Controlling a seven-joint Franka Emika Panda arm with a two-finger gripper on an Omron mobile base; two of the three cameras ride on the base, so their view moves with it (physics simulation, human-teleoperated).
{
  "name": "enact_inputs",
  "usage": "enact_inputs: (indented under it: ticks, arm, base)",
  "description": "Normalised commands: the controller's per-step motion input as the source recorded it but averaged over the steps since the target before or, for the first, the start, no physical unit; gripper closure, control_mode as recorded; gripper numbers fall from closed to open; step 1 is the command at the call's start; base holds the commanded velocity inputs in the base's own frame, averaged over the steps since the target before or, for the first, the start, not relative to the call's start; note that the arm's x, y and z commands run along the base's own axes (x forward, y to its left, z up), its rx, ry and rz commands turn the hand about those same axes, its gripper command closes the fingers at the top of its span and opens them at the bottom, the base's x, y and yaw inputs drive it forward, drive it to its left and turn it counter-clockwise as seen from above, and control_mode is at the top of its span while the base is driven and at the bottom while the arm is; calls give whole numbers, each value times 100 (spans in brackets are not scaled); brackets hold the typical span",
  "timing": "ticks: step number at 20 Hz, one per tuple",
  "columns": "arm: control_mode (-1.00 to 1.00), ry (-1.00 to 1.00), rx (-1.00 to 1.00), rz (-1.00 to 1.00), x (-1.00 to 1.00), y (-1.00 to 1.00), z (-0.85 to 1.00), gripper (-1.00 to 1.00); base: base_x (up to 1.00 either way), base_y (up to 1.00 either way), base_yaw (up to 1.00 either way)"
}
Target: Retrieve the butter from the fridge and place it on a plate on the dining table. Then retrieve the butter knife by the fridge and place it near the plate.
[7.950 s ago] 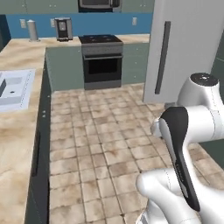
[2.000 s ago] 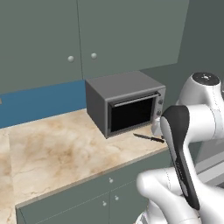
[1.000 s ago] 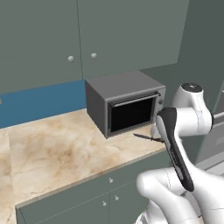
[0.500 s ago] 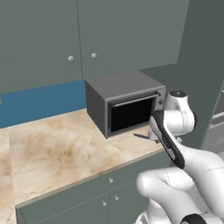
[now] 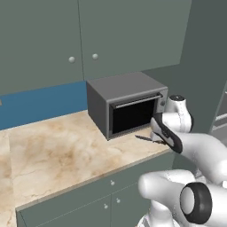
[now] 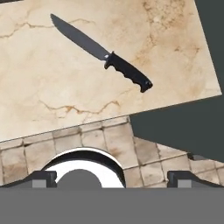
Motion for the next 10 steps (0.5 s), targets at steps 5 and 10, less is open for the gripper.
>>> enact_inputs:
  ticks: [5,10]
  arm:
    - [-100,0,-6,3,44,-6,-35,-100]
    - [-100,0,-3,11,35,-10,-38,-100]
  base:
    - [0,0,0]
    - [0,0,0]
